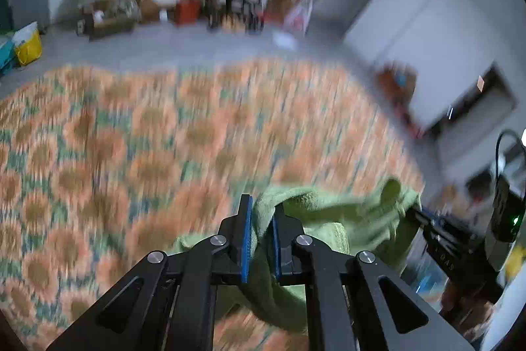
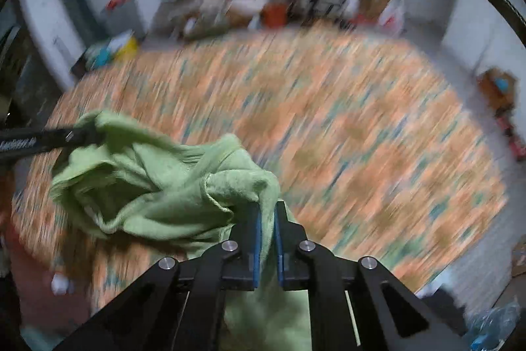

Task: Fold clothes

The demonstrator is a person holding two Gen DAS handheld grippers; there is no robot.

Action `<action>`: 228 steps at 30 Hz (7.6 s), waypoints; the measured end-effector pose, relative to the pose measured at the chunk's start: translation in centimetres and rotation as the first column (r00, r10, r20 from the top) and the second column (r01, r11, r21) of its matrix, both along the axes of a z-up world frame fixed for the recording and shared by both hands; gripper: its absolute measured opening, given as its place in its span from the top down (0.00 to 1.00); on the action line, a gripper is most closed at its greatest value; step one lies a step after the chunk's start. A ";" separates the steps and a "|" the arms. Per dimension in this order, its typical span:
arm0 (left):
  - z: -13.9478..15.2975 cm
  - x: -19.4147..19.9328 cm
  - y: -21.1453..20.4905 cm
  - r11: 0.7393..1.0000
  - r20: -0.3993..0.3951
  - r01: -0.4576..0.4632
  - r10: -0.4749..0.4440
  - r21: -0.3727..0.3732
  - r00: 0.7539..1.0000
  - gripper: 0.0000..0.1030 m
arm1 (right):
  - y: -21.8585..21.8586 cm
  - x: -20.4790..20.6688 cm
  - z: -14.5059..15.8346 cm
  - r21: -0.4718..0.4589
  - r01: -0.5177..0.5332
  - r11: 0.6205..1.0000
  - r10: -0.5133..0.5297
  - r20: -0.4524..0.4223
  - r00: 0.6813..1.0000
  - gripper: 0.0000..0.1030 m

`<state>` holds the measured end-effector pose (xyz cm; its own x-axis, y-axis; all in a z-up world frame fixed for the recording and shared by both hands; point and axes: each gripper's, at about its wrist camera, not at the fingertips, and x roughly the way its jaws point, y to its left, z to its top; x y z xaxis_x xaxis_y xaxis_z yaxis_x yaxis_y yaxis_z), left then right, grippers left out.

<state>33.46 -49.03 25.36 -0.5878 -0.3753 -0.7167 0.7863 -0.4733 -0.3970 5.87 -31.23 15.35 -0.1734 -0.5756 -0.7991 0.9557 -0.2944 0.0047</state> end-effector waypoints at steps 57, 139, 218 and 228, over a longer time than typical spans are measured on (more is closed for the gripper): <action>-15.9 -16.9 6.5 0.869 0.062 0.043 -0.084 0.494 0.995 0.60 | 1.5 -6.1 -14.4 0.183 0.066 0.981 -0.070 0.019 0.997 0.67; -10.2 -1.2 5.8 0.933 0.134 -0.237 0.208 0.270 0.969 0.43 | -2.1 -4.9 -13.2 0.199 0.110 0.974 -0.141 0.153 0.978 0.84; -10.4 8.3 17.7 0.937 0.134 -0.214 0.183 0.275 0.974 0.98 | 12.4 -10.4 -6.7 -0.025 0.199 0.980 -0.181 0.324 0.929 0.90; -13.1 5.1 18.3 0.934 0.300 -0.210 0.120 0.290 0.946 0.83 | 15.5 -10.0 -11.4 0.214 0.373 0.903 -0.412 0.182 0.893 0.45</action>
<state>38.56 -30.74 12.23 -0.3018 -0.1790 -0.9364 0.9410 -0.2139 -0.2623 -4.16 -15.69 3.98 -0.1676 -0.3494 -0.9219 0.7423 -0.6601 0.1152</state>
